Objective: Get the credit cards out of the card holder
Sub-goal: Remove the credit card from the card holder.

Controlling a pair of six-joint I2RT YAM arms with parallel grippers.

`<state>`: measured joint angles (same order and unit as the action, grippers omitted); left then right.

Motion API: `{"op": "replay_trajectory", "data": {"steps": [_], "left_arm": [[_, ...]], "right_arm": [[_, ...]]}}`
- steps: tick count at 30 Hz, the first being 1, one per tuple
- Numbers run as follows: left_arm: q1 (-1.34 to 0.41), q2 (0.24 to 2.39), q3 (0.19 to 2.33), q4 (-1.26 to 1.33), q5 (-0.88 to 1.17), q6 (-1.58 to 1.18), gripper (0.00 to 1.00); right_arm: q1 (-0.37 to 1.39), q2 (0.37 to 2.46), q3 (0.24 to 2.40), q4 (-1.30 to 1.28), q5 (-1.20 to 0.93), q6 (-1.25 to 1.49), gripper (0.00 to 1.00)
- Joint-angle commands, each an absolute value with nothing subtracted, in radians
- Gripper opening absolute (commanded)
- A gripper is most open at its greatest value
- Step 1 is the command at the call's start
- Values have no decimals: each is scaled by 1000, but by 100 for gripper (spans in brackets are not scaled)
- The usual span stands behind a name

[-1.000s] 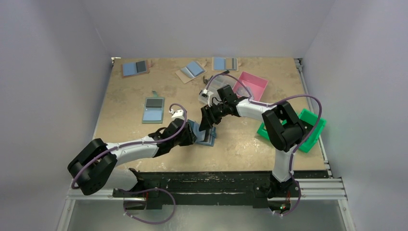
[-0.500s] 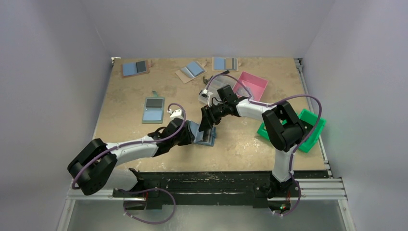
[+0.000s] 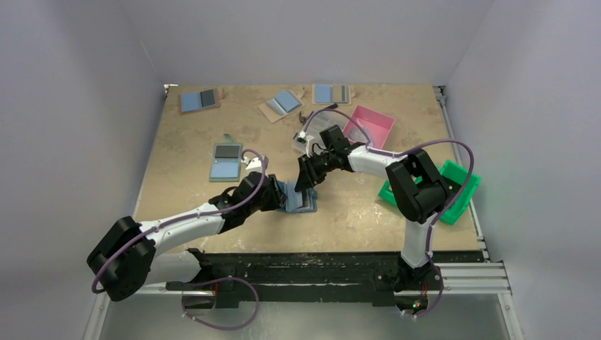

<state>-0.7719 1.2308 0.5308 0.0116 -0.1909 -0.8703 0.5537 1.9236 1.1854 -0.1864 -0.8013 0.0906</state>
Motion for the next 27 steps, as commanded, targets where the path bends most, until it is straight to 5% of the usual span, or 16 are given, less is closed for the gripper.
{"op": "replay_trajectory", "data": {"steps": [1,10,27], "left_arm": [[-763,1143,535,13,-183,-832,40],[-762,1062,558,96,-42,-773,58],[-764,1195,554,257,18,-849,44]], "right_arm": [[551,1913,1201,-159,-795,94,33],[552,1916,1200,-149,-834,105,35],[554,1916,1190,-118,-965,133,40]]}}
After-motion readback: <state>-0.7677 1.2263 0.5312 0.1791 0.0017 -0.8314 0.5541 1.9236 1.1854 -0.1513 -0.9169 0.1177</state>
